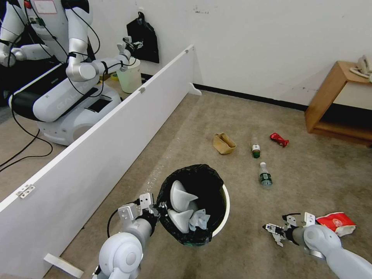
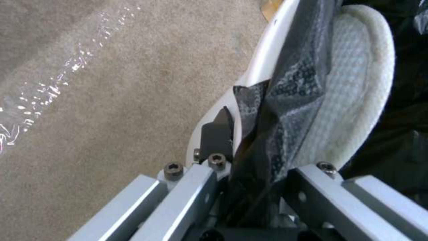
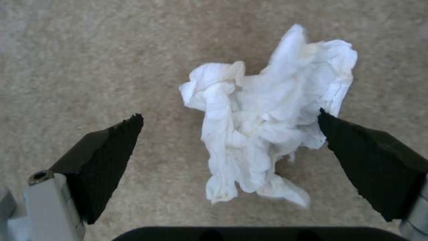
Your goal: Pick up the trash bin, then pick up the garbage from the floor and place it into the trash bin.
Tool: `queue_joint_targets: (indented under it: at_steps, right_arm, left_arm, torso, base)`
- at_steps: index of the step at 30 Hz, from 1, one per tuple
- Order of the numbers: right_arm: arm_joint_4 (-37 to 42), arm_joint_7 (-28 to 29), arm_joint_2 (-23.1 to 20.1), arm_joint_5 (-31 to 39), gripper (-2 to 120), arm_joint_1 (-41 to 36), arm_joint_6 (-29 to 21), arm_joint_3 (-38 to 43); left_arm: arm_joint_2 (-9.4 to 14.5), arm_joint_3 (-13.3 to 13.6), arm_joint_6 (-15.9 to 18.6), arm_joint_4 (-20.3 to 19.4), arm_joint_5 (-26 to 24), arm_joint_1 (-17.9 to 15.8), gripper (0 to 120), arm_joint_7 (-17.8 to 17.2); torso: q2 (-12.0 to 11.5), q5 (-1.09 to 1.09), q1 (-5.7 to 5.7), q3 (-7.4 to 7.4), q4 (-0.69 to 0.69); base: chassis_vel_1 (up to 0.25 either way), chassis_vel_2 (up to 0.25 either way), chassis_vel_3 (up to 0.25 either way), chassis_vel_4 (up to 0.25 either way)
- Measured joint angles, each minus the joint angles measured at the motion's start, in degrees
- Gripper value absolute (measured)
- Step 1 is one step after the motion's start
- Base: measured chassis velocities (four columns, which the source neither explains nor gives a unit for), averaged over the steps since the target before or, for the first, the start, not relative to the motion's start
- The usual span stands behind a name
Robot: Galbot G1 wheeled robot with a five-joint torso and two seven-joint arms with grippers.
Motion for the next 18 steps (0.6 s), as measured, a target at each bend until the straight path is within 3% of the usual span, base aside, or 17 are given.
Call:
queue_joint_targets:
  at_steps: [18]
  right_arm:
    - [-3.1,-0.7,1.9,-3.5,100,1.0,1.5,0.6]
  left_arm:
    - [-0.2,0.0,-0.1,-0.2,0.5,0.4,2,0.1]
  torso:
    - [0.0,-0.03,0.00,0.00,0.01]
  base:
    - [0.000,0.000,0.000,0.000]
